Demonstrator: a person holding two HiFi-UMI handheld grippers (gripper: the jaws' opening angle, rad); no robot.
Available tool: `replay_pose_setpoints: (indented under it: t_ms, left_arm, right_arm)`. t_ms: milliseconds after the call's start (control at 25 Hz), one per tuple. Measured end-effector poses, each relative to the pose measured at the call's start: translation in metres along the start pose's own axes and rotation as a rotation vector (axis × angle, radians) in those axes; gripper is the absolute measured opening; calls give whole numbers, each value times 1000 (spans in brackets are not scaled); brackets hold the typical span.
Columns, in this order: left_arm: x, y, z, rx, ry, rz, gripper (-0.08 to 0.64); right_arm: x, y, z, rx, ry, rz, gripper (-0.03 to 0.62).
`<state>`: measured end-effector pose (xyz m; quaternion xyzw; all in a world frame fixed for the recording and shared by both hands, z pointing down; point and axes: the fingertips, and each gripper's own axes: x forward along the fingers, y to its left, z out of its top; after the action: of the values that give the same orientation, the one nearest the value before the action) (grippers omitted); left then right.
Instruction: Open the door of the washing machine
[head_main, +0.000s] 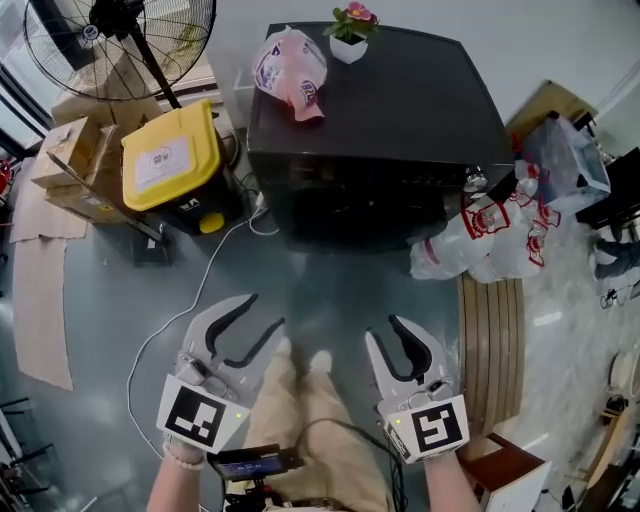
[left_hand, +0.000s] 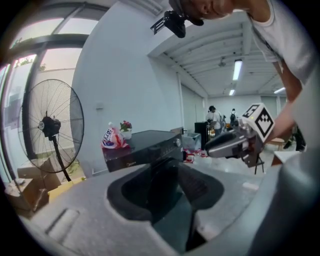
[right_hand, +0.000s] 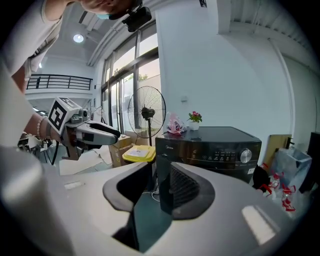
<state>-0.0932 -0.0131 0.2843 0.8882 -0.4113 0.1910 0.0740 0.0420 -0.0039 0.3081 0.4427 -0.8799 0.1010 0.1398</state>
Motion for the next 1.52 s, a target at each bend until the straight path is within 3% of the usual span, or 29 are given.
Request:
replay_pose_setpoints:
  t_ms: [560, 760, 1000, 1200, 1320, 1520]
  left_arm:
    - [78, 49, -56, 29, 19, -59, 161]
    - [106, 63, -78, 41, 44, -104, 161]
    - [140, 81, -110, 121, 88, -153, 169]
    - [160, 93, -136, 94, 122, -165, 169]
    - [171, 100, -151, 115, 139, -176, 170]
    - [195, 104, -168, 128, 156, -209, 170]
  right_arm:
    - [71, -22, -45, 25, 29, -26, 121]
    - [94, -32, -62, 48, 47, -77, 121]
    - [121, -40, -84, 71, 67, -106, 121]
    - [137, -42, -105, 103, 88, -118, 121]
    - [142, -44, -118, 144, 133, -138, 121]
    - [147, -56, -126, 139, 115, -173, 121]
